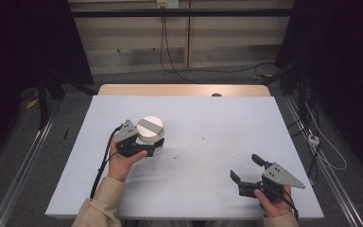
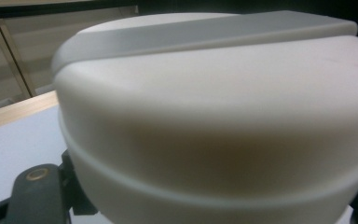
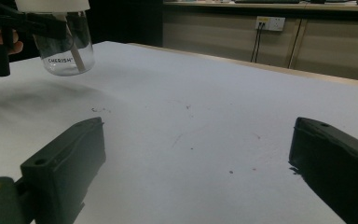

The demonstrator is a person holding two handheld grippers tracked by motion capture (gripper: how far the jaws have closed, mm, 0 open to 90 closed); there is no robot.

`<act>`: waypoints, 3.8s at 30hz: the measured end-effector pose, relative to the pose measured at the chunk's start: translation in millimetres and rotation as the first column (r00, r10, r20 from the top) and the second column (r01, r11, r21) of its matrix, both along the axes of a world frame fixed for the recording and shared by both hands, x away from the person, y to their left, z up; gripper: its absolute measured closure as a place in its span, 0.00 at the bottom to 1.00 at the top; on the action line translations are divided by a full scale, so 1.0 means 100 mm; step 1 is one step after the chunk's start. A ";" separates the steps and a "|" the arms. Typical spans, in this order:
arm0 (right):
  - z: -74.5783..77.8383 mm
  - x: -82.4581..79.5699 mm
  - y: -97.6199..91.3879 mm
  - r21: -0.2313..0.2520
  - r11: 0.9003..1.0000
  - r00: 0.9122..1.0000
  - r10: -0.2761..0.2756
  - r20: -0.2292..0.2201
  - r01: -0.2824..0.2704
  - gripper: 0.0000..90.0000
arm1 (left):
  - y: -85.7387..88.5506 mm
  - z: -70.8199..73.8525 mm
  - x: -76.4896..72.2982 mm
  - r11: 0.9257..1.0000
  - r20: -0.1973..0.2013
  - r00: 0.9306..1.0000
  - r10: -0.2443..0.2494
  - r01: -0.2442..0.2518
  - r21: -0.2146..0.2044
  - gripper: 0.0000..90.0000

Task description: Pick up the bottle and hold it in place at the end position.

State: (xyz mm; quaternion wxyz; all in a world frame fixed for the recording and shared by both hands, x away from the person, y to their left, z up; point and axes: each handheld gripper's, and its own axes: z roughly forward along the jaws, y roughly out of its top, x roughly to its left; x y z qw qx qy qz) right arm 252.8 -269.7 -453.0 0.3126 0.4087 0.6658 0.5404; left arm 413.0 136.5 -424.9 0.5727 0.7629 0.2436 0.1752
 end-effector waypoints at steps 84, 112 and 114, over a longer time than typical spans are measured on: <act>-0.02 0.02 -0.07 0.013 1.000 1.000 -0.015 -0.002 0.015 0.03 | -1.00 -0.24 0.37 0.994 -0.018 0.995 -0.100 0.100 0.030 0.21; -0.01 0.08 -0.02 0.010 1.000 1.000 -0.005 -0.025 0.006 0.03 | -0.97 -0.33 0.41 0.992 -0.042 0.991 -0.124 0.125 0.023 0.20; 0.00 0.10 0.01 -0.003 1.000 0.999 -0.008 -0.035 0.008 0.03 | -0.96 -0.34 0.41 0.991 -0.042 0.991 -0.130 0.131 0.022 0.20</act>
